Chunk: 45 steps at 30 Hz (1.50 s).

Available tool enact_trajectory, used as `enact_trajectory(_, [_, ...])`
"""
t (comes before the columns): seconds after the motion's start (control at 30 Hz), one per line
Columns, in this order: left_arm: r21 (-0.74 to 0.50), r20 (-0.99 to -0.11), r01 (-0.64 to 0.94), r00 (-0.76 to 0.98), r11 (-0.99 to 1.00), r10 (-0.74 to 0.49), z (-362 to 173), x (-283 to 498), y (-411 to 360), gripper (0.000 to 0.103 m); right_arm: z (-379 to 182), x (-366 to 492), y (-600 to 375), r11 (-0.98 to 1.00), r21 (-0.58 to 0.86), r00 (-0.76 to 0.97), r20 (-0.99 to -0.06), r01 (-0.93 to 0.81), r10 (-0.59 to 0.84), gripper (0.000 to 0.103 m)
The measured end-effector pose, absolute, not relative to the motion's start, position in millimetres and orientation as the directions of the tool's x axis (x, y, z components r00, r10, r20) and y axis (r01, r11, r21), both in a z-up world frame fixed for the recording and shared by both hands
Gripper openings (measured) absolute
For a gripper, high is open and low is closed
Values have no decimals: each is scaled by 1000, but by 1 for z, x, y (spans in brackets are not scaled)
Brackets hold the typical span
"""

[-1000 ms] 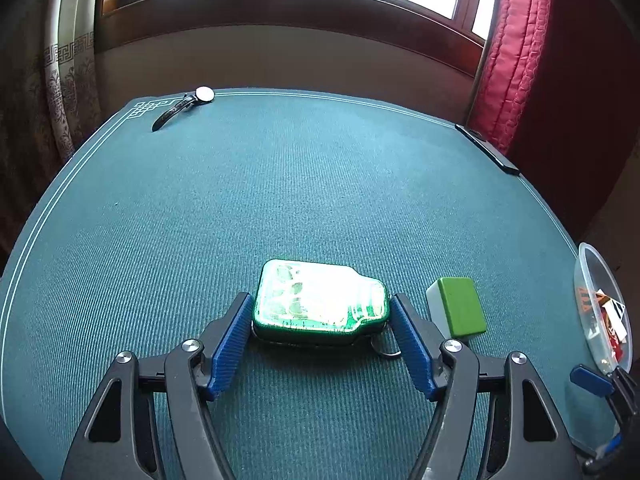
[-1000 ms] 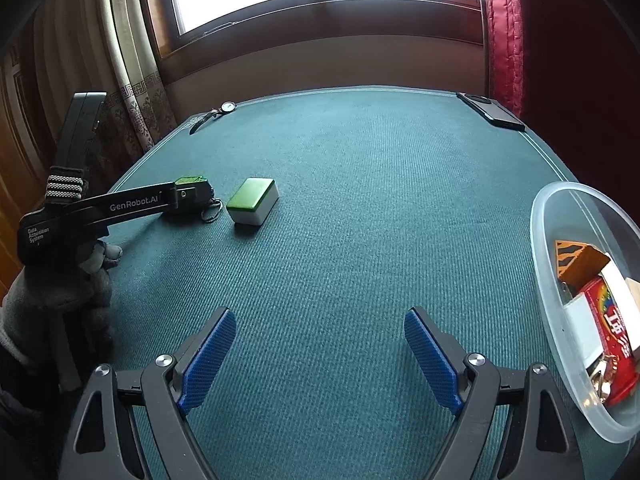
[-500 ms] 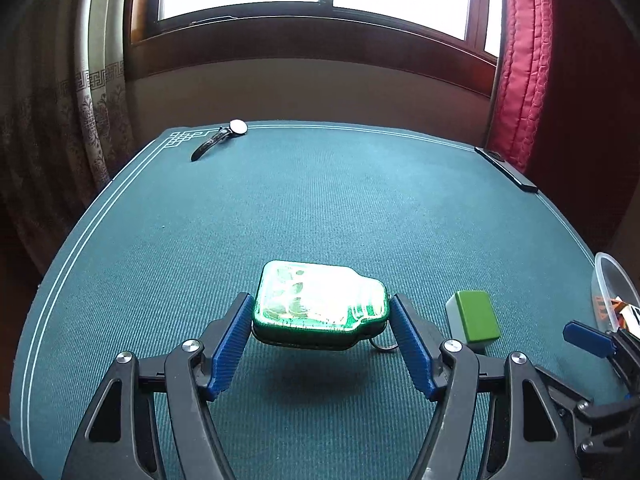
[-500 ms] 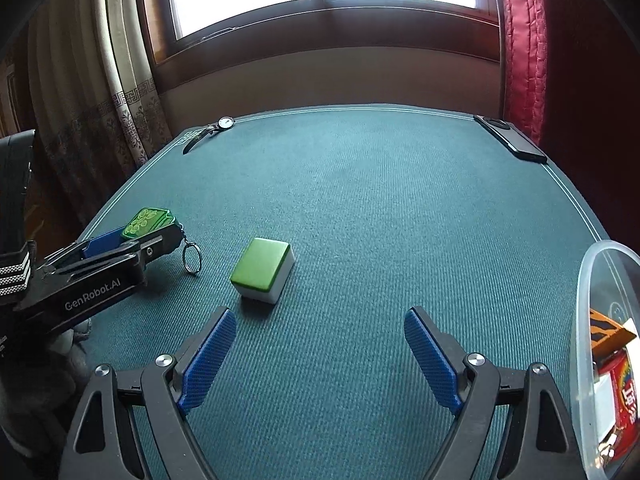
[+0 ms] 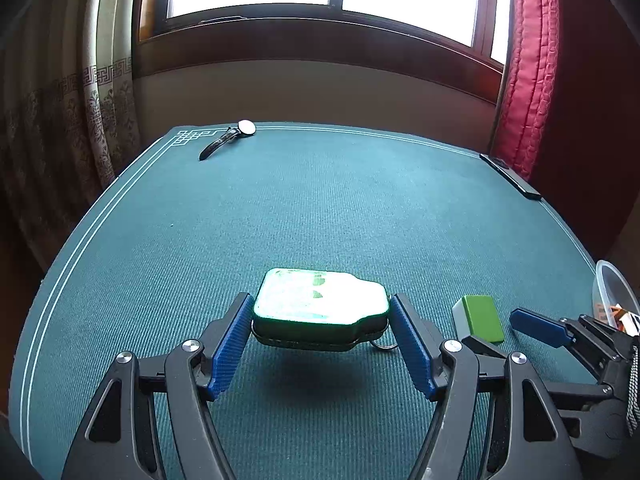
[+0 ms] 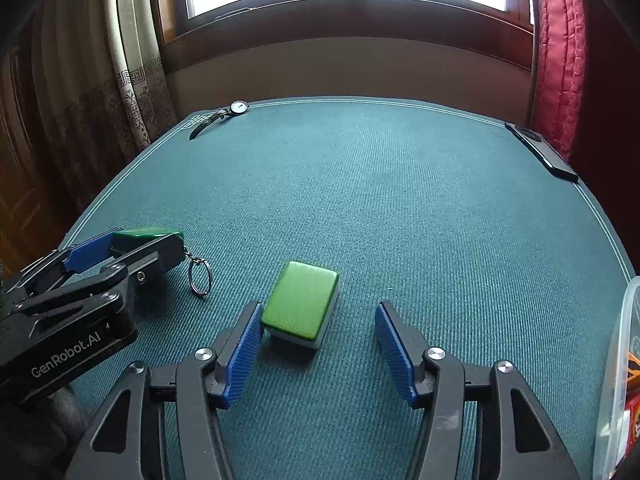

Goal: Organize rigid objects
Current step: 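Close the left tool on the green tin while the right tool closes on the green-topped block, then lift and carry the green tin and green-topped block toward the bowl with both tools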

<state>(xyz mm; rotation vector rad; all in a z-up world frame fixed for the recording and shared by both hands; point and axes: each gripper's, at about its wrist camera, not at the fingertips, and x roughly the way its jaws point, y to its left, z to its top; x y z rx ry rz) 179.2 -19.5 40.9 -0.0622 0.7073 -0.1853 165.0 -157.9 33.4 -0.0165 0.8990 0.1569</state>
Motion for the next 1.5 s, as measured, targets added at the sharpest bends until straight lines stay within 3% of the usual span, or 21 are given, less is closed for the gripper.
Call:
enact_trajectory(0.2, [-128,-641,157,740,979,-202,41,179,-21,70,32,166,-156,989,33,612,-782,-146,116,35])
enact_trajectory(0.27, [-131,-642,162,738,978,-208,41,178,-22,70,32,166,-158,989,34,613,-782,-141,115,31])
enact_trajectory(0.8, [-169,-646,213,713,962,-271,41,176,-31,69,36,121,-191,991,97,612,-780,-92,133,31])
enact_trajectory(1.27, [-160,-688,239,668,958,-282,32,166,-42,70,35,88,-205,995,64,635,-766,-78,99,31])
enact_trajectory(1.43, [-157,-698,230,662,961,-272,30,165,-42,70,35,88,-207,994,74,635,-765,-79,108,32])
enact_trajectory(1.5, [-157,-707,229,653,961,-271,28,167,-43,71,34,89,-207,994,75,635,-765,-78,108,40])
